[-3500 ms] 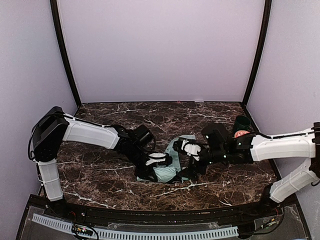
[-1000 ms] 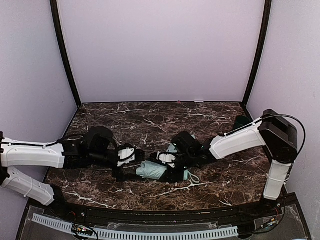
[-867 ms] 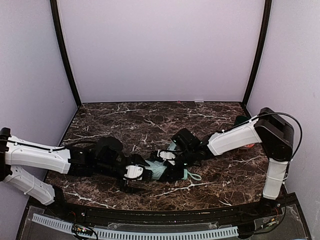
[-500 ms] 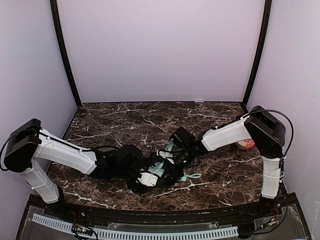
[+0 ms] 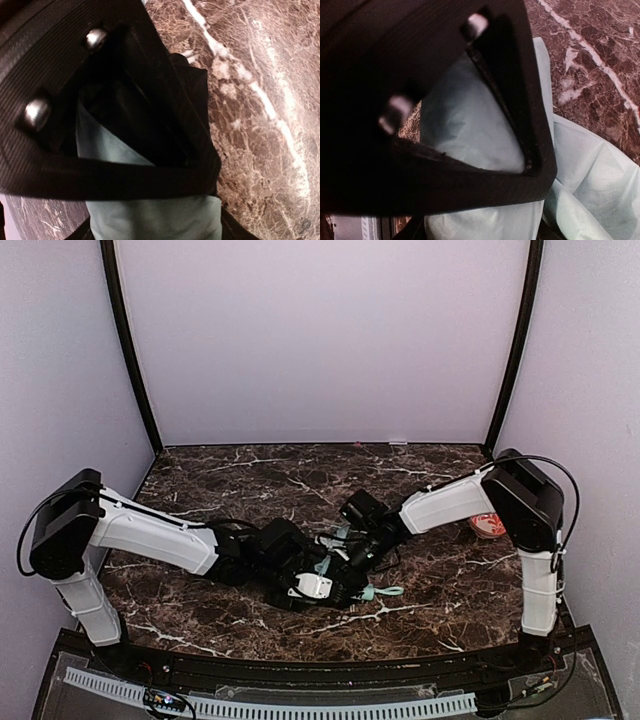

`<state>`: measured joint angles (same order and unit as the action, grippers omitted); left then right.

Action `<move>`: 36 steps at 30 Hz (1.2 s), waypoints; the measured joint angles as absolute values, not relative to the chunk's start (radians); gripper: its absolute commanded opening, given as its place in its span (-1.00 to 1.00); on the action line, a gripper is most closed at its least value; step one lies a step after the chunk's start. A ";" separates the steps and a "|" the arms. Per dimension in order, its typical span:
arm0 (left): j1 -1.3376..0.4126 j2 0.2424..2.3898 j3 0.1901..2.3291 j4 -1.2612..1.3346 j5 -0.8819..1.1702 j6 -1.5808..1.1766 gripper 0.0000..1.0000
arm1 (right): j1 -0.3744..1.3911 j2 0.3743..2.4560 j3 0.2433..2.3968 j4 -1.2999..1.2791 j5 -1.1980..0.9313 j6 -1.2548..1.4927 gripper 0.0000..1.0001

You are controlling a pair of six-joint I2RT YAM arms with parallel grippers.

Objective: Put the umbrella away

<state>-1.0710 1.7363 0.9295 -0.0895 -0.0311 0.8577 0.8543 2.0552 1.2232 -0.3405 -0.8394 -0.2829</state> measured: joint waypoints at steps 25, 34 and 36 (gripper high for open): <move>-0.986 1.856 1.081 -0.290 0.235 0.811 -0.79 | 0.611 1.614 1.040 -0.396 -0.515 -0.201 0.56; -0.984 1.862 1.086 -0.305 0.243 0.811 -1.00 | 0.613 1.731 1.097 -0.302 -0.113 -0.265 0.62; -0.984 1.862 1.086 -0.305 0.243 0.811 -1.00 | 0.613 1.810 1.158 -0.303 -0.071 -0.281 0.62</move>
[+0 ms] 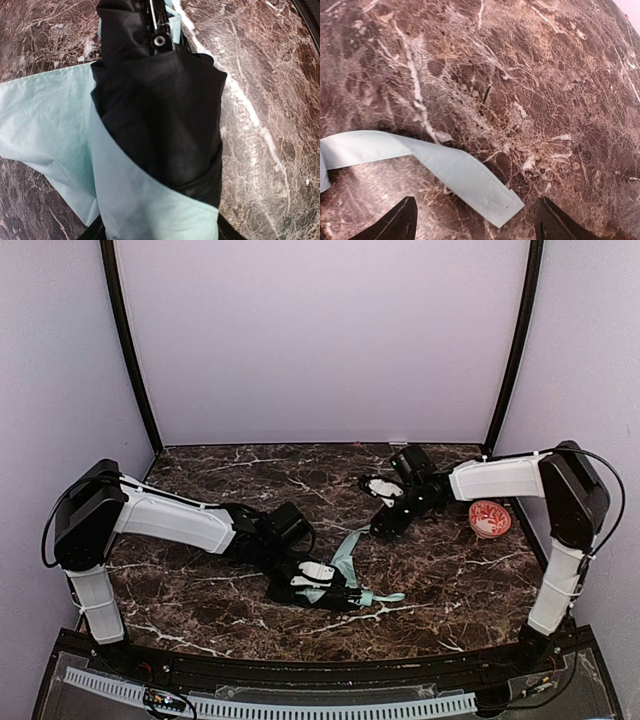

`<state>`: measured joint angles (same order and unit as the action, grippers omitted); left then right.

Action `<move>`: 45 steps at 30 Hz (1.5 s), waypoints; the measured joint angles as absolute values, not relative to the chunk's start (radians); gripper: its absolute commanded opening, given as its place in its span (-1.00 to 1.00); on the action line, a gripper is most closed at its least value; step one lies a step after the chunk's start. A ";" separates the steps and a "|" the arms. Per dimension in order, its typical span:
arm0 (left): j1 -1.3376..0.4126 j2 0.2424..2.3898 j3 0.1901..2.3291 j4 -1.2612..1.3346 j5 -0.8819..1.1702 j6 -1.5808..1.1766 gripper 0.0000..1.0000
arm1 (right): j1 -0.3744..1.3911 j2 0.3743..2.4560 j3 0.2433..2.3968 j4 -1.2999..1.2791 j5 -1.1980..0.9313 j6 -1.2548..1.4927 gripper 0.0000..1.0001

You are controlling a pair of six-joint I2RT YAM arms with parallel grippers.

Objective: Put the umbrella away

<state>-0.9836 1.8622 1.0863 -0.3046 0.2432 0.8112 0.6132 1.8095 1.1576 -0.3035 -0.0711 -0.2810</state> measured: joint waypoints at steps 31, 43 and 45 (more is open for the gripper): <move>-1.100 1.819 1.049 -0.232 0.020 0.870 -1.00 | 0.651 2.020 1.620 -0.533 0.040 -0.296 -1.00; -1.184 1.873 1.082 -0.166 -0.199 0.930 -1.00 | 0.656 2.000 1.694 -0.595 0.128 -0.225 -1.00; -1.185 1.880 1.085 -0.158 -0.211 0.930 -1.00 | 0.657 1.974 1.694 -0.607 0.122 -0.226 -1.00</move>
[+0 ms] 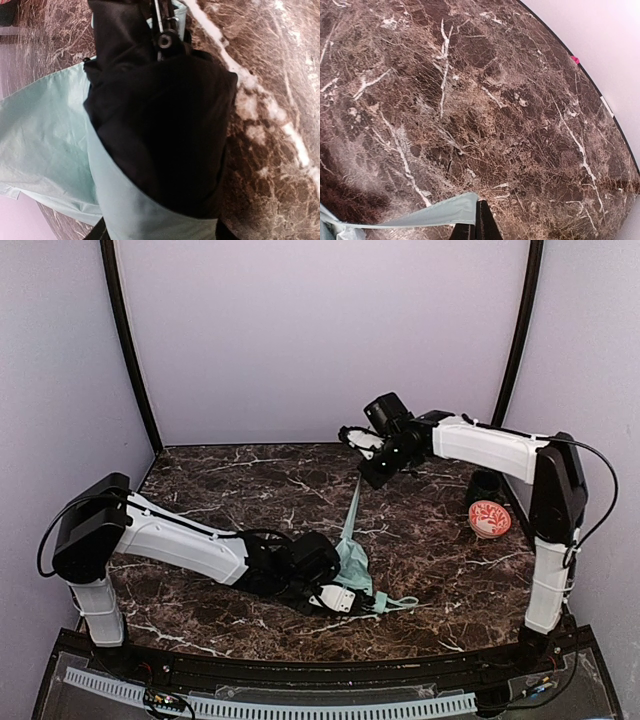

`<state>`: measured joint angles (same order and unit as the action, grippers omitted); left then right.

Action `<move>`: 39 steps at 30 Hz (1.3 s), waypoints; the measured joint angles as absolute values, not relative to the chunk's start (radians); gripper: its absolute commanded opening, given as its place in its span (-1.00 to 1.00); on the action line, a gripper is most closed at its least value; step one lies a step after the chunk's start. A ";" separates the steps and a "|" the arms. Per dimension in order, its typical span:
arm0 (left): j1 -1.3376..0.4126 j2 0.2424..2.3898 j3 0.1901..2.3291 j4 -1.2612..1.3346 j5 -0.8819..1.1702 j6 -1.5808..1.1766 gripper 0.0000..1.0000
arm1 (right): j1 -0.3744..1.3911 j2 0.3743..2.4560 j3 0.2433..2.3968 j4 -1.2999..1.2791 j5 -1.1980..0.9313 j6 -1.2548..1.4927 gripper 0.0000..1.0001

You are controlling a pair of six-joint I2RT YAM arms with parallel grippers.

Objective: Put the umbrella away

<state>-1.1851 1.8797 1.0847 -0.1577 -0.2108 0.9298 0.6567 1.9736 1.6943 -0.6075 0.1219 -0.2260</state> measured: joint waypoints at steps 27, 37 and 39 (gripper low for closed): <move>-0.979 1.910 1.121 -0.178 0.249 0.660 -1.00 | 0.769 1.494 1.326 -0.648 0.013 -0.035 -1.00; -0.897 1.966 1.195 -0.212 0.376 0.476 -1.00 | 0.909 1.337 1.159 -0.590 0.004 0.147 -1.00; -0.876 1.971 1.199 -0.206 0.385 0.429 -1.00 | 0.938 1.327 1.134 -0.591 0.006 0.184 -1.00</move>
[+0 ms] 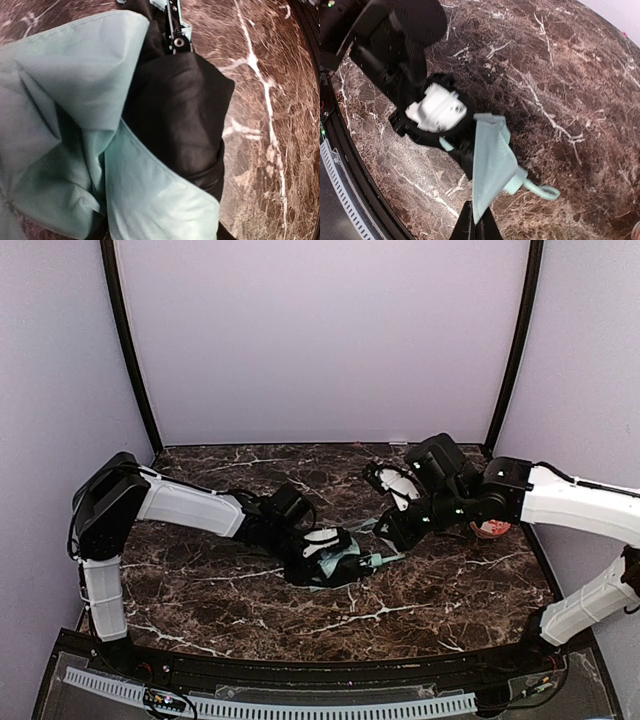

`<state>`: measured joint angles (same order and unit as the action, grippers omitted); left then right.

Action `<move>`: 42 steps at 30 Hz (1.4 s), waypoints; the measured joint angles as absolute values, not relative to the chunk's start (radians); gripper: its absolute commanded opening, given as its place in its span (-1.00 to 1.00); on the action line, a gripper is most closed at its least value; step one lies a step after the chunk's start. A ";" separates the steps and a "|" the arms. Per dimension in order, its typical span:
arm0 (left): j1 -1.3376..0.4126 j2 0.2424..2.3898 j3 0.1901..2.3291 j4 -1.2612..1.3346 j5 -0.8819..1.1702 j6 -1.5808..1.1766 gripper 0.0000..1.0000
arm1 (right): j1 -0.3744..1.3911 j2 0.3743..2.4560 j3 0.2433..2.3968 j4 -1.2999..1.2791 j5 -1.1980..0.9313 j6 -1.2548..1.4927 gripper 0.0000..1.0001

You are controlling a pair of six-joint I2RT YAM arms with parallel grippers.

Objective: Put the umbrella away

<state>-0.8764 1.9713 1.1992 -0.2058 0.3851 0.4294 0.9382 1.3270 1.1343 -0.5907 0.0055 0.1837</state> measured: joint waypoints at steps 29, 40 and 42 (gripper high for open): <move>-0.725 2.003 1.195 -0.033 0.291 0.134 -1.00 | 1.128 1.652 0.803 -0.193 0.151 0.250 -0.23; -0.759 1.988 1.155 0.025 0.177 0.201 -1.00 | 1.109 1.440 0.657 -0.148 0.135 0.175 1.00; -0.766 1.985 1.148 0.035 0.161 0.211 -1.00 | 1.054 1.372 0.643 -0.088 0.073 0.164 1.00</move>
<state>-0.7662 1.9854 1.1481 0.0353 0.1612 0.2108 1.0538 1.3716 0.6426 -0.0875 0.0734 0.1642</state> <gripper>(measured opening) 0.422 0.994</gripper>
